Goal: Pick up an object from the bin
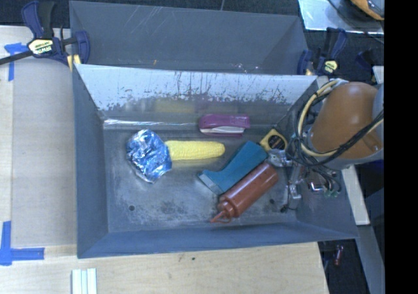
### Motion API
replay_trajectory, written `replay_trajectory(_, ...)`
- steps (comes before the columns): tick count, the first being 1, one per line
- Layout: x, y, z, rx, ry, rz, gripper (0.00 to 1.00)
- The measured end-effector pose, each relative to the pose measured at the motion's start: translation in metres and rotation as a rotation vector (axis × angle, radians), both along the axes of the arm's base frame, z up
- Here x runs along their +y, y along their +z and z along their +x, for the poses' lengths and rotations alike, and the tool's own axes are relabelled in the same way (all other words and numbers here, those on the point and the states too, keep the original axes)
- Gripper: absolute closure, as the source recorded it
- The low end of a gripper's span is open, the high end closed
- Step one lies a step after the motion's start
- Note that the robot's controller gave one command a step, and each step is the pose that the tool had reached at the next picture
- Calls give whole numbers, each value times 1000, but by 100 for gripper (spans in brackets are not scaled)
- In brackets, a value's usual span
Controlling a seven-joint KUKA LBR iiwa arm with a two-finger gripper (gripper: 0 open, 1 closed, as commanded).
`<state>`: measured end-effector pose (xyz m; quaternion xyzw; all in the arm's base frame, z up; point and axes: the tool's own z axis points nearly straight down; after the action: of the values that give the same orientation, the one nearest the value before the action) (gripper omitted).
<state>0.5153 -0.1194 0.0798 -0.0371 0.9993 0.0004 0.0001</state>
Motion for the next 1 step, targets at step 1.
replay_trajectory(1,10,-2,5,-11,-109,-5,100)
